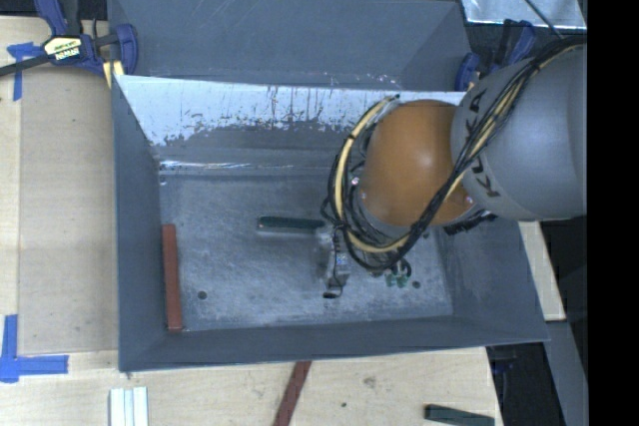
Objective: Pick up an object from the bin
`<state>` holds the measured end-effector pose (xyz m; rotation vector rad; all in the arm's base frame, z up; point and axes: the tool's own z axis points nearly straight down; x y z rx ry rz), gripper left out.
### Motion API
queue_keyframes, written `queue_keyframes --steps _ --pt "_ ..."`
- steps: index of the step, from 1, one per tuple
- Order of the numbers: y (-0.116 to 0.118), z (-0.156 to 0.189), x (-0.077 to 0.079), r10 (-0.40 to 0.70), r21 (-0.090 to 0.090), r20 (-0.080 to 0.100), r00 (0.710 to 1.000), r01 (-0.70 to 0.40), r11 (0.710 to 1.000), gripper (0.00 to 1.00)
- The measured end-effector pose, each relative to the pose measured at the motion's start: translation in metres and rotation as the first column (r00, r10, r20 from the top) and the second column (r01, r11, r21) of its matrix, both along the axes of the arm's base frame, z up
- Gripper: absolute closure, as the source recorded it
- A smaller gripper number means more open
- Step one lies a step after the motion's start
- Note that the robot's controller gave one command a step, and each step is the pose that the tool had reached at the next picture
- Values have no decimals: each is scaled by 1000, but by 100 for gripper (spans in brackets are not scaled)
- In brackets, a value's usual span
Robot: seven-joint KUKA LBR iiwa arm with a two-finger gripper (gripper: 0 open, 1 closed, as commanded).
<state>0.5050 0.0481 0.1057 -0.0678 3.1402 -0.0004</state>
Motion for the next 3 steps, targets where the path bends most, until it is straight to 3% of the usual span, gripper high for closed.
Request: queue_keyframes --steps 1,2,3 --pt "0 0 1 -1 1 1 1000 1 1000 0" --pt "0 0 1 -1 1 1 1000 1 1000 0" --pt "24 -21 52 56 0 5 998 -56 998 0"
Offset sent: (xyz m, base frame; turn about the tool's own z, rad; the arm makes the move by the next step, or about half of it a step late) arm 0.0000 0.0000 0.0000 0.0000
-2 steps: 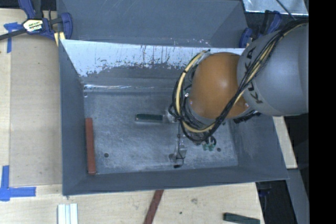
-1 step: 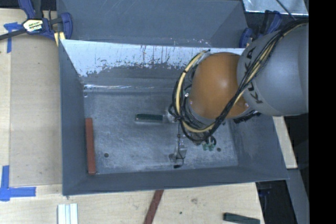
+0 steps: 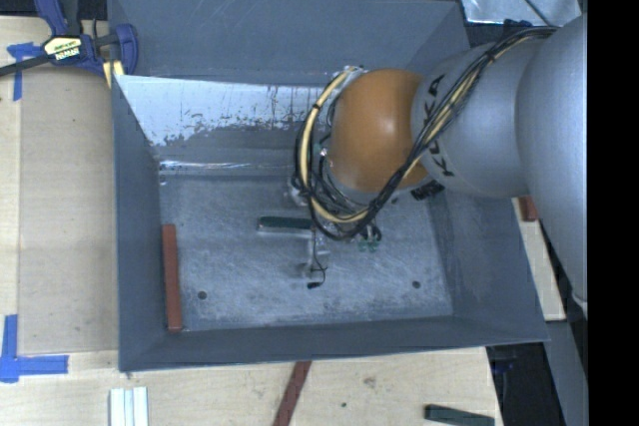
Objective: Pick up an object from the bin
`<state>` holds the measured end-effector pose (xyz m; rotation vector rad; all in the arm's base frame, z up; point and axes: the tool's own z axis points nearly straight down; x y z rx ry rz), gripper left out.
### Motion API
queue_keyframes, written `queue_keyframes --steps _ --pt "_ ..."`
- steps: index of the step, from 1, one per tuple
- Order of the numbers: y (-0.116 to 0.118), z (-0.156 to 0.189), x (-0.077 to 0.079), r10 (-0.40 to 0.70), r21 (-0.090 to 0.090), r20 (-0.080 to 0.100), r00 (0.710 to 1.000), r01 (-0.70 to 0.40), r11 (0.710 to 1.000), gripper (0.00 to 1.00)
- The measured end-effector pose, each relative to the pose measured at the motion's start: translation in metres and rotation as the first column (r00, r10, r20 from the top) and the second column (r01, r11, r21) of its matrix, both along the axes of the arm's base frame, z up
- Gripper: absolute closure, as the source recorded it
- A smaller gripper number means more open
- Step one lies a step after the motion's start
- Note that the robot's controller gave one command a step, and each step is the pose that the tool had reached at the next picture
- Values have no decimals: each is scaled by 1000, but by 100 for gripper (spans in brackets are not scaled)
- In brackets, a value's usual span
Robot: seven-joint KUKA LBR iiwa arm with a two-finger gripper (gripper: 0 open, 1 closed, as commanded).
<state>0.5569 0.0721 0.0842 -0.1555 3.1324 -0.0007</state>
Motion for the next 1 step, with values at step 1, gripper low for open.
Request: queue_keyframes --steps 1 --pt "8 -11 48 -72 2 -1 997 72 997 100"
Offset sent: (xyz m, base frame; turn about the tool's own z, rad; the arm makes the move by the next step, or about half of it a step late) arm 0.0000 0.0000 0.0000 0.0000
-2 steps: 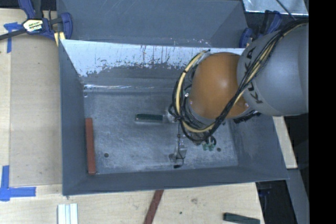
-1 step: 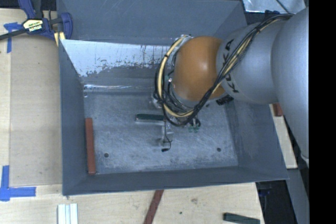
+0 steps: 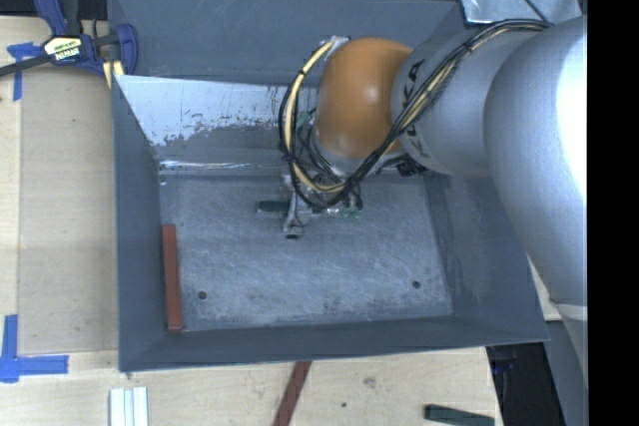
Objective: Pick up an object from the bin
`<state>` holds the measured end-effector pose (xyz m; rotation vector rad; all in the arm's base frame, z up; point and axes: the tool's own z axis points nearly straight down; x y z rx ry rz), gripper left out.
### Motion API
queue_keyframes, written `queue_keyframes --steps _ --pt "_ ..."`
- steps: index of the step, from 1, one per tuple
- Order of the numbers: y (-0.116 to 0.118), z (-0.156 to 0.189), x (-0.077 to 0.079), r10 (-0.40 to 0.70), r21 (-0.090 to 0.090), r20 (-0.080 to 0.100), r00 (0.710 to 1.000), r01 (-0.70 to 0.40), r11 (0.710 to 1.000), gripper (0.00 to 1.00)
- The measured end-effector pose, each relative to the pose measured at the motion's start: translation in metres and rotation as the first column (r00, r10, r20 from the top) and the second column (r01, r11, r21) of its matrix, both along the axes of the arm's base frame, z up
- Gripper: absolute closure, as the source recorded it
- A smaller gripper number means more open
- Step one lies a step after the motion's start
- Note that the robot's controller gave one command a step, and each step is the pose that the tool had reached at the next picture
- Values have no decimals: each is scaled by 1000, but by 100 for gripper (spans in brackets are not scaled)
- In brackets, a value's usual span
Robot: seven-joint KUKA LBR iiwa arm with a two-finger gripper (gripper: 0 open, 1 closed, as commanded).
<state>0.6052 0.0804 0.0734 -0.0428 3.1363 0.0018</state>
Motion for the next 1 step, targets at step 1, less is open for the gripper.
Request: queue_keyframes --steps 1 --pt "0 0 0 0 0 0 1000 0 1000 100"
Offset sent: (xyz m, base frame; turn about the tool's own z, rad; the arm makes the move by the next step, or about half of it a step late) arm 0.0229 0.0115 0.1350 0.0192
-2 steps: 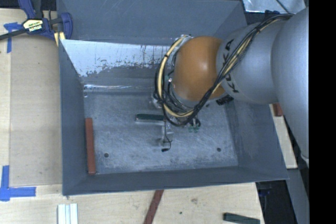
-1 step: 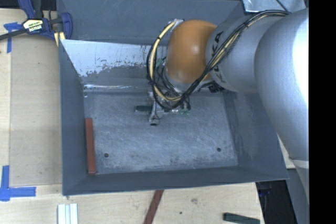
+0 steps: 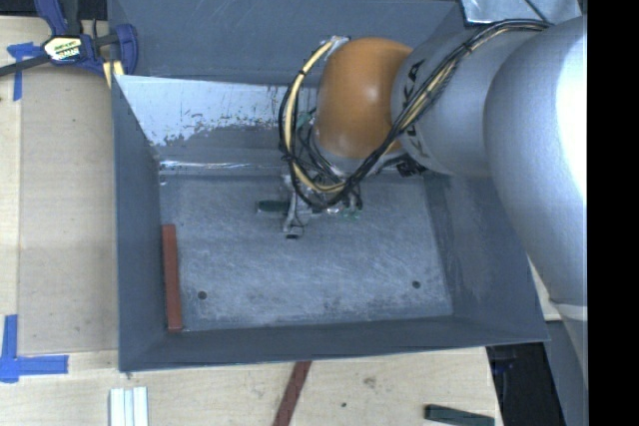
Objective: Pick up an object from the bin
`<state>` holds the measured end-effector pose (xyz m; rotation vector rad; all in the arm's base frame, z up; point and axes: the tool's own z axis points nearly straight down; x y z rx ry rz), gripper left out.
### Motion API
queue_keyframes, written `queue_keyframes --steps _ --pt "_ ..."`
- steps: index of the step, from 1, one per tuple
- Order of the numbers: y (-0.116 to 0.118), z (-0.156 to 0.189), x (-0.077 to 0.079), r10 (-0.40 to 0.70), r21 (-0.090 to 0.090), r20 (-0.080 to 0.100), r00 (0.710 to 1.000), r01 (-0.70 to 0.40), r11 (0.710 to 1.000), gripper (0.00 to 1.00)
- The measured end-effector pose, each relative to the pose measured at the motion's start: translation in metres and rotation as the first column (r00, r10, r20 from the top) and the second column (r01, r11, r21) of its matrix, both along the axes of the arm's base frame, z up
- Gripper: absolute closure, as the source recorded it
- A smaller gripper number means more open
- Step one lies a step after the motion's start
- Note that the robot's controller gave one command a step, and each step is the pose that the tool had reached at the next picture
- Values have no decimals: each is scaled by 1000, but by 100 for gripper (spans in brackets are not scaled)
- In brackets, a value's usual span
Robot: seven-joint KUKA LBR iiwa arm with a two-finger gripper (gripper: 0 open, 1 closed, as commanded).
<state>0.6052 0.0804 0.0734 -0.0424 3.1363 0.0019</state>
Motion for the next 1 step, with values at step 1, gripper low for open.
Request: queue_keyframes --steps 1 --pt "11 136 24 -18 0 0 1000 18 1000 100"
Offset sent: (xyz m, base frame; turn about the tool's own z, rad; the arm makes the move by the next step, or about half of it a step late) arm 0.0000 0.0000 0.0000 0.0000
